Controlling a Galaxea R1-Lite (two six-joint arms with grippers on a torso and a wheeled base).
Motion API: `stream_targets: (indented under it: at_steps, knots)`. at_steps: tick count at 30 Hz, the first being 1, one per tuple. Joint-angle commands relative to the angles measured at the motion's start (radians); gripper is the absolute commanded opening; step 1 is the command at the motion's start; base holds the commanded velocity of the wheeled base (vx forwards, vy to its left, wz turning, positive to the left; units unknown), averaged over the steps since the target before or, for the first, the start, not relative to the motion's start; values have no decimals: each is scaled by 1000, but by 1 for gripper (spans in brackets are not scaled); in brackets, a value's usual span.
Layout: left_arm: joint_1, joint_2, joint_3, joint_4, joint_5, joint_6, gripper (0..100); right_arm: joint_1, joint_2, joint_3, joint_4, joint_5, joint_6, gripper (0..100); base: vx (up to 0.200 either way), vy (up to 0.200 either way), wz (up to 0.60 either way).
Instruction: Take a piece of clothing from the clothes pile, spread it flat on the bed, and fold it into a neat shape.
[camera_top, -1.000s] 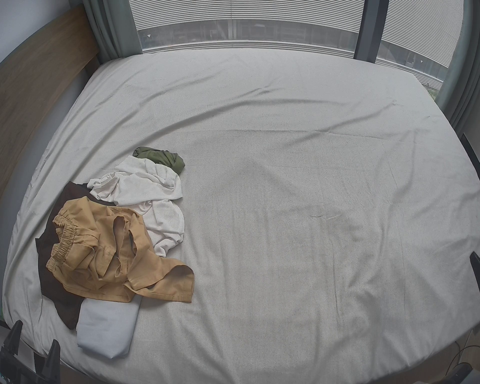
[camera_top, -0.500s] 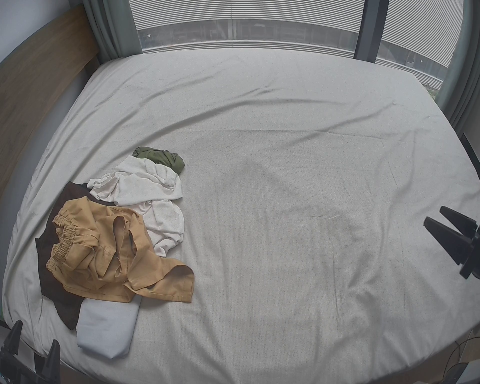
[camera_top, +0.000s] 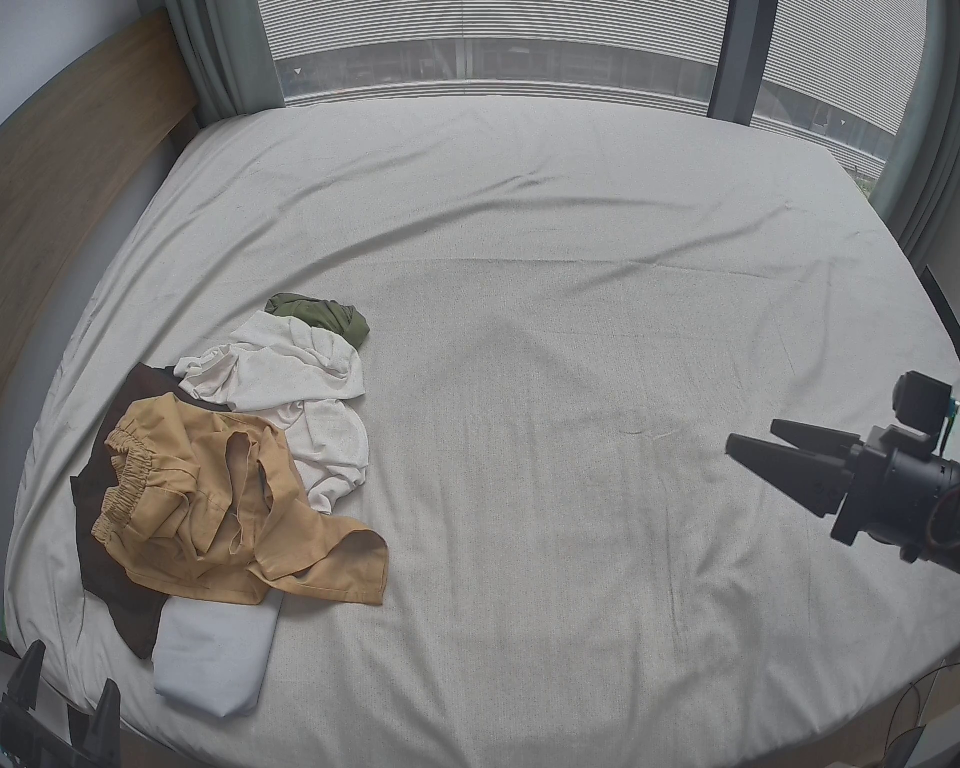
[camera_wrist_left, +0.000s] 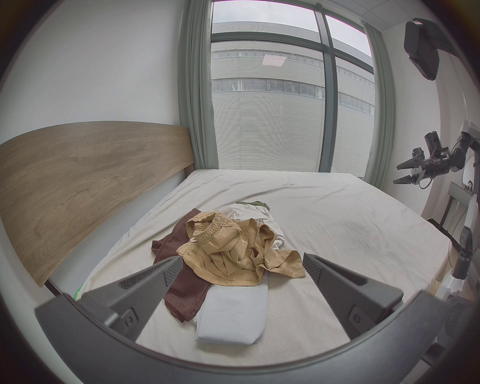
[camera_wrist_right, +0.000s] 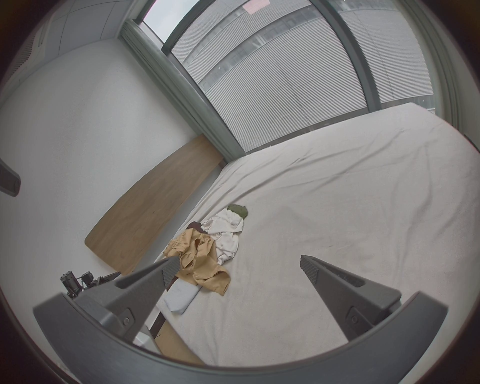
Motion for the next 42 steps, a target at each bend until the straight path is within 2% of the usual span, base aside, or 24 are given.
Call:
stream_targets:
  at_steps: [1,3,11,21,26,33,42]
  knots:
    - [0,-16,18,0,0,-1,100,23,100,-40,0,34,14,100,0,0,0]
    - [0,-16,18,0,0,-1,100,41,154,-72,0,57,37,100,0,0,0]
    - [0,-16,18,0,0,-1,100,78,300,-133,-12,63,48,100,0,0,0]
    - [0,-16,18,0,0,1,100,89,531,-196,-192,82,45,100,0,0,0]
    - [0,-16,18,0,0,1,100,95,604,-240,-198,97,48,100,0,0,0]
    - [0,-16,18,0,0,1,100,127,696,-352,-187,109,98,100,0,0,0]
    - [0,-16,18,0,0,1,100,171,843,-441,-200,106,101,100,0,0,0]
